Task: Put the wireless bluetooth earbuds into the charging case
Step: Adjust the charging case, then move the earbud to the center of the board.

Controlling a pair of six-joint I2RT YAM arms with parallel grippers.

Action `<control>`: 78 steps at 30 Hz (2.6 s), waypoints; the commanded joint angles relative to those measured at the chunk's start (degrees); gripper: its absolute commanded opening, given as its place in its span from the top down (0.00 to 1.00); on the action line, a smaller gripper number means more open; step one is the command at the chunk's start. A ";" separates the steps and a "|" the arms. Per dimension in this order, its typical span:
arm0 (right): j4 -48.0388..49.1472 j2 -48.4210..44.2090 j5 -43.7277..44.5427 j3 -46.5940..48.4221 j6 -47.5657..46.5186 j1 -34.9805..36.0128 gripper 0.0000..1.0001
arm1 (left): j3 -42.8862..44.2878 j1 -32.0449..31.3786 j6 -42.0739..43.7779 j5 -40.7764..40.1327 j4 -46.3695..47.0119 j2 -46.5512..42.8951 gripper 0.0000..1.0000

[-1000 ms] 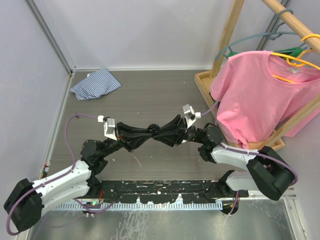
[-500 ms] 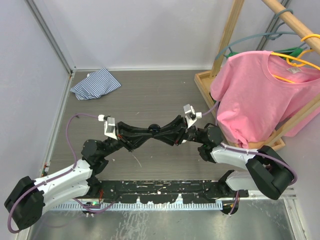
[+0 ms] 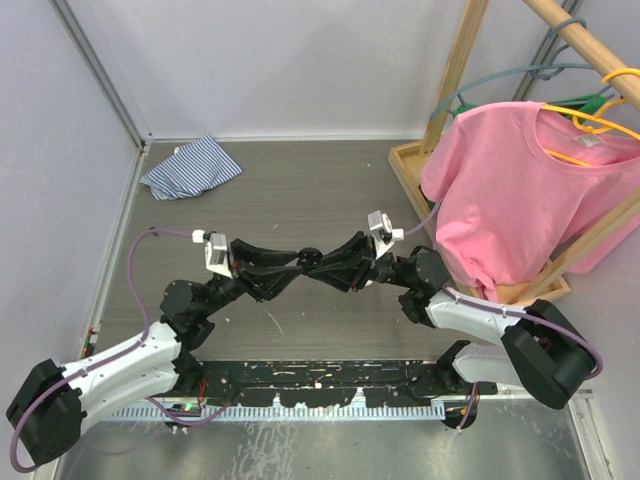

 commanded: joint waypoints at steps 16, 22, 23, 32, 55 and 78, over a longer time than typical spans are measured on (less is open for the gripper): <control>-22.60 -10.53 0.22 -0.43 -31.87 -0.51 0.95 | 8.96 -0.03 8.77 -12.92 -39.05 -15.40 0.25; -25.43 -12.96 3.45 -4.06 -40.36 -0.49 0.95 | 14.66 0.02 11.05 -18.30 -53.96 -14.75 0.18; -25.73 -13.12 4.19 -4.66 -41.22 -0.54 0.95 | 16.07 -0.03 11.54 -19.41 -56.82 -13.93 0.18; -16.55 -11.69 12.88 -11.69 -45.00 -0.50 0.94 | 25.20 0.32 12.33 -32.24 -71.10 -4.14 0.13; -9.25 -7.78 21.10 -15.80 -47.27 -0.43 0.94 | 36.65 35.44 12.53 -40.50 -81.36 17.38 0.01; -10.50 -9.86 21.78 -16.02 -47.27 -0.44 0.94 | 56.43 62.19 10.21 -28.46 -84.70 48.91 0.12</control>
